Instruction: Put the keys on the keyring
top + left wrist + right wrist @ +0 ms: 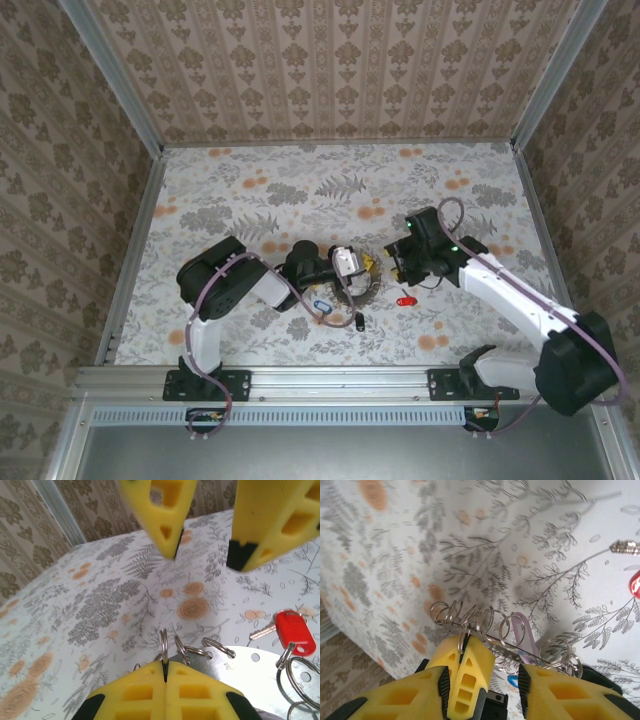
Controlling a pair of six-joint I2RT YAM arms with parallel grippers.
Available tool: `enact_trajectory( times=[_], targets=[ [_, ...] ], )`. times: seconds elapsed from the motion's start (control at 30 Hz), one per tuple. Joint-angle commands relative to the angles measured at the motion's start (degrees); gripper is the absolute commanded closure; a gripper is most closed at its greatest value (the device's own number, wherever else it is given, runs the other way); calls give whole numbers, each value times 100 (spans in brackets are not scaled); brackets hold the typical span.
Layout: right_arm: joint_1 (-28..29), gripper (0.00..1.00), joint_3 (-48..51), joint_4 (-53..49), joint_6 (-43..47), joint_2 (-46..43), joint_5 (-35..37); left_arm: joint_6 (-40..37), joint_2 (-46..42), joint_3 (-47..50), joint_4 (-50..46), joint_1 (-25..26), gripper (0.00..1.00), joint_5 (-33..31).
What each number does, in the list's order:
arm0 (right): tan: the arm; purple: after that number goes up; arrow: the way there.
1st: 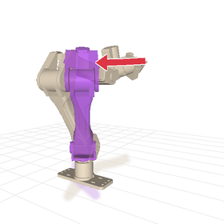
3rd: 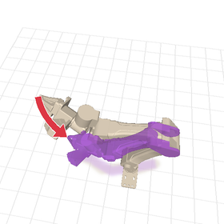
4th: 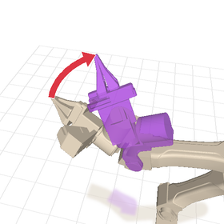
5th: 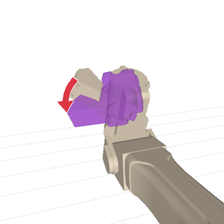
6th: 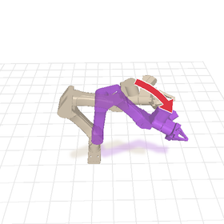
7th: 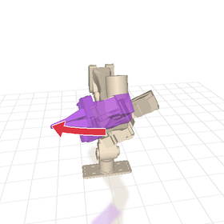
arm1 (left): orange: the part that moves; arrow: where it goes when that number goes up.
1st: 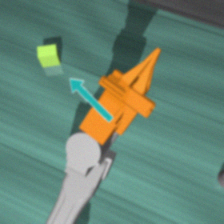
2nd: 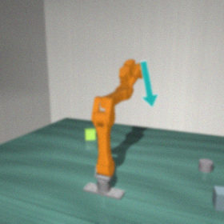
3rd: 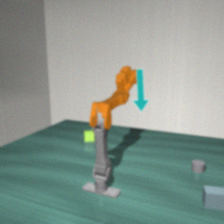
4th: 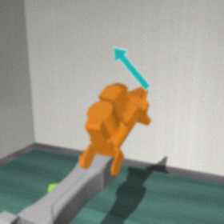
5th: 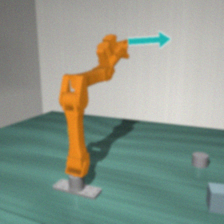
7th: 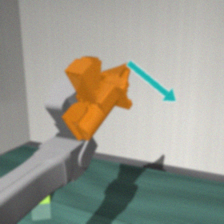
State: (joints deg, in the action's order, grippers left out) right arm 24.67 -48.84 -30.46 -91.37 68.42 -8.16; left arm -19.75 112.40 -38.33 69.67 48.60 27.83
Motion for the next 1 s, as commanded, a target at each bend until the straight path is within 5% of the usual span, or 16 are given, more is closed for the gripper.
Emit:
enact_trajectory(
  times=[0.0,0.13,0.23,0.33,0.43,0.7,0.97],
  targets=[
    [-251,58,-117,-473,1303,-501,289,162,-394,102,364,-47,100,158],
    [-462,66,4,484,3598,-739,174,369,-581,170,408,-86,100,361],
    [-396,66,-57,956,6409,-815,-515,544,-721,196,418,-132,100,597],
    [-349,66,64,827,8974,-1042,-1309,601,-884,266,407,-178,100,714],
    [-348,66,226,459,10829,-1354,-1272,578,-1004,329,415,-232,100,796],
    [-357,62,554,451,13265,-1936,-1930,407,-1396,453,363,-246,100,1273],
    [-348,76,24,3,14471,-1571,-2096,-318,-2006,524,-560,-246,100,1550]
  ],
)
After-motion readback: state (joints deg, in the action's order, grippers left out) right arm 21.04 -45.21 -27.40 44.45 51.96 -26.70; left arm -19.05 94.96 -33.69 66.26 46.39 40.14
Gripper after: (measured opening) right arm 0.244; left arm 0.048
